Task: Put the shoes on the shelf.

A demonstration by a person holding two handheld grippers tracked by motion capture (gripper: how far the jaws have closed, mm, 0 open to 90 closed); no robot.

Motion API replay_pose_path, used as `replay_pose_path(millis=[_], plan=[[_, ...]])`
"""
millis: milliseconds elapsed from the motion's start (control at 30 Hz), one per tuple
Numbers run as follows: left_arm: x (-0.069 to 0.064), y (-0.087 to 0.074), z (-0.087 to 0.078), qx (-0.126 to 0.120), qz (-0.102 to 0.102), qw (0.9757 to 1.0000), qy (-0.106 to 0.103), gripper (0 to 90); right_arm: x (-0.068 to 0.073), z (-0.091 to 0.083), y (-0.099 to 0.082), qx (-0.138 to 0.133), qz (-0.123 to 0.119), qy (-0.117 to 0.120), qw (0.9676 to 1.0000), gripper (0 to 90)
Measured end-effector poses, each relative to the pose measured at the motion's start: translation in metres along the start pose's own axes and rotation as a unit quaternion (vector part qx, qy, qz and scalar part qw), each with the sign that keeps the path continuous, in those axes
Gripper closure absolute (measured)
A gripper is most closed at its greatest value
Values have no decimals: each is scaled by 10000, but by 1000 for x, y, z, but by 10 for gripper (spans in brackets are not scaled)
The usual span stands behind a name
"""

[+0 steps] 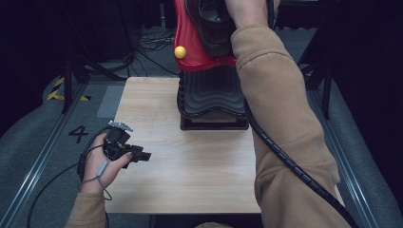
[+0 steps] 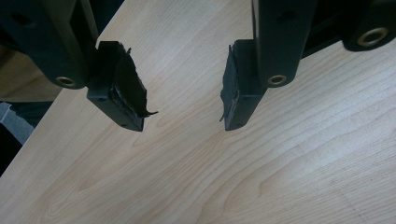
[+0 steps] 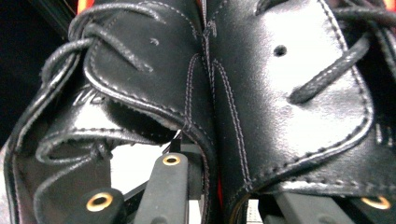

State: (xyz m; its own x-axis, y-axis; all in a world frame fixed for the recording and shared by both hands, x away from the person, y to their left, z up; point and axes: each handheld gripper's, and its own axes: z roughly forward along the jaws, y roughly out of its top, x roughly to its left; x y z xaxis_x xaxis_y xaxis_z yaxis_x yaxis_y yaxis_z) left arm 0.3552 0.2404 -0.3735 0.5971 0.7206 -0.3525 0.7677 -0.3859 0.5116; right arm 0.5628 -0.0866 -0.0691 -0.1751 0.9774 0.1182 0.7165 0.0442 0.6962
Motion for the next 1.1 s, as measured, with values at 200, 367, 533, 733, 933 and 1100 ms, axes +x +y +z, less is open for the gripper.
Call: replay_pose_path(millis=[200, 367, 533, 733, 933, 1100], plan=[[0, 0, 1, 16, -14, 10000, -15, 500, 2, 11, -10, -150, 191, -2, 9997, 737], [-1, 1, 3, 70, -4, 10000, 17, 501, 5, 11, -13, -154, 140, 57, 9998, 688], [-2, 2, 5, 104, -6, 9999, 54, 499, -6, 6, -15, 191, 178, 359, 9990, 515], [-5, 3, 5, 110, 36, 9999, 62, 499, -12, -4, -20, 287, 139, 444, 9985, 478], [-10, 5, 7, 167, 81, 9998, 86, 499, -20, -29, -28, 193, -123, 519, 9984, 454], [-13, 5, 7, 207, 133, 9996, 106, 499, -28, -49, -36, 122, -418, 557, 9975, 444]])
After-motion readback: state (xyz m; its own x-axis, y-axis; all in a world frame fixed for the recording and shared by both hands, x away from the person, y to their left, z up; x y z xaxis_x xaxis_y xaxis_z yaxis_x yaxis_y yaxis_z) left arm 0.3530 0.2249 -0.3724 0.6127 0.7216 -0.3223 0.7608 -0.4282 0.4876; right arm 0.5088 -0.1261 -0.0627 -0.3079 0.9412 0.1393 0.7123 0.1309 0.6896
